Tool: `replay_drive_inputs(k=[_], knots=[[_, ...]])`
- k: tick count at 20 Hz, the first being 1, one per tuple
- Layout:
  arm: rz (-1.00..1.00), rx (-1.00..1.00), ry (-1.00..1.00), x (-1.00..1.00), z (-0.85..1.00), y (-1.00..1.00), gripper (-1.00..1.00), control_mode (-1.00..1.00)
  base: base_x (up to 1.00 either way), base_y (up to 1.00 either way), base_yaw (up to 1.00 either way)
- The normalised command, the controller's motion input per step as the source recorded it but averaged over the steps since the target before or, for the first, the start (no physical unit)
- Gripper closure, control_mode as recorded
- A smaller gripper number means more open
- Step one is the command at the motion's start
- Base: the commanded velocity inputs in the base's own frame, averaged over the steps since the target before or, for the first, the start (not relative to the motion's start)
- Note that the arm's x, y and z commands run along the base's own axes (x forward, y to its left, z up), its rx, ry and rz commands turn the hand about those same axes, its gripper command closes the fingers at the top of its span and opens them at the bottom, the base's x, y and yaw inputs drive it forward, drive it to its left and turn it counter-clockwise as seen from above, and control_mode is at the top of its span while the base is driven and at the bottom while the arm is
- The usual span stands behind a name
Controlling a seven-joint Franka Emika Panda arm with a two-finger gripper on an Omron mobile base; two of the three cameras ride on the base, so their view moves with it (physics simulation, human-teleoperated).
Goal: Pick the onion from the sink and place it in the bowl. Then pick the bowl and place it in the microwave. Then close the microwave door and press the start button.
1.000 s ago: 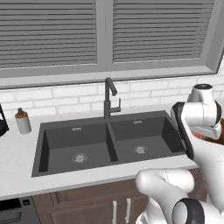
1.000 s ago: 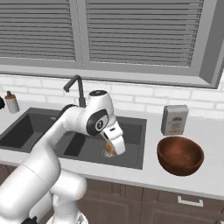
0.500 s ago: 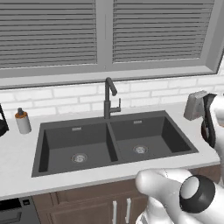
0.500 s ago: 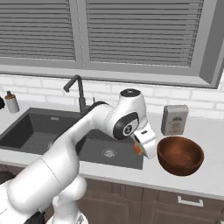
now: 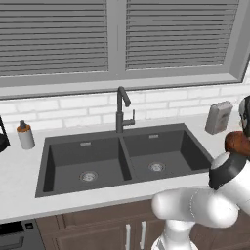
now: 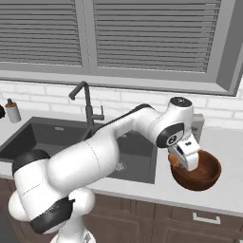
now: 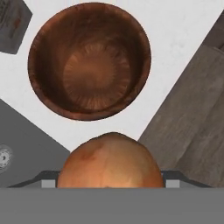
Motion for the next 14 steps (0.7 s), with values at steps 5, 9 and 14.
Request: replay_drive_inputs(k=[5, 9, 14], knots=[[0.01, 0.04, 0.00, 0.53, -0.42, -0.34, 1.00, -1.00, 0.00, 0.00, 0.00], [0.00, 0.01, 0.01, 0.43, -0.61, -0.23, 1.00, -1.00, 0.00, 0.00, 0.00], [0.02, 0.04, 0.04, 0.41, -0.48, -0.33, 1.00, -1.00, 0.00, 0.00, 0.00]])
